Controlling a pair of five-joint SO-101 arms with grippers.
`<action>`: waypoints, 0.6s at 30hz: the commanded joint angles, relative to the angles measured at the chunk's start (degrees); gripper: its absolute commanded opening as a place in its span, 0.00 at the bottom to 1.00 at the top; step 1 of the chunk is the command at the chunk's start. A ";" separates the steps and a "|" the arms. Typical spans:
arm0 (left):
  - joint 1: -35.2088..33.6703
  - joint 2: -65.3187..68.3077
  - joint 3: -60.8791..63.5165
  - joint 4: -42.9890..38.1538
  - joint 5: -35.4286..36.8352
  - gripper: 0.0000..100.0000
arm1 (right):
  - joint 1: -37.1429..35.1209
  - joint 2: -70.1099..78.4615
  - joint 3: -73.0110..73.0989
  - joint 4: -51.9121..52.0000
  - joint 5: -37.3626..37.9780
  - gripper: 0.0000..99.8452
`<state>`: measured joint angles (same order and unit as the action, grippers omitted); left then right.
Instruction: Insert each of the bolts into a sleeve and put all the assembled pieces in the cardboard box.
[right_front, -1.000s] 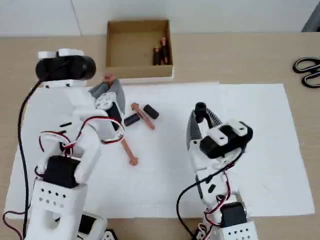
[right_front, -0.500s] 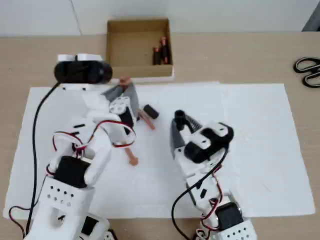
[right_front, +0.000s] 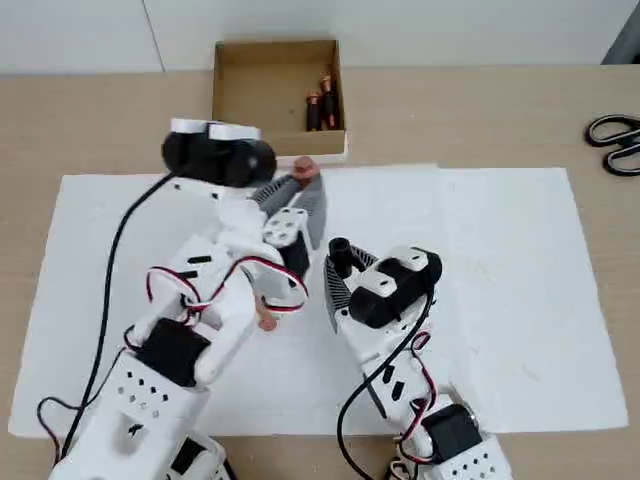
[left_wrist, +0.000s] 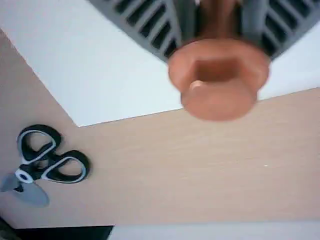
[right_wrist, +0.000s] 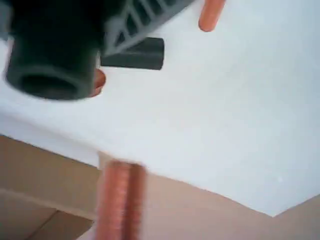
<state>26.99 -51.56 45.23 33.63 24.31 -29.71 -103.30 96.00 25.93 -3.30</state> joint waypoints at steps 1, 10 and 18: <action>2.90 -0.53 -0.13 -2.46 0.09 0.00 | -0.04 -0.75 0.44 0.40 -0.18 0.00; 4.13 -0.09 2.77 -5.45 0.00 0.00 | -0.04 -0.75 0.44 0.13 -0.18 0.00; 1.67 -0.09 9.19 -14.24 -2.37 0.00 | -0.04 -0.75 0.44 0.13 -0.09 0.00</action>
<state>29.10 -51.38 54.55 21.85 23.43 -29.63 -103.30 96.00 26.20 -3.30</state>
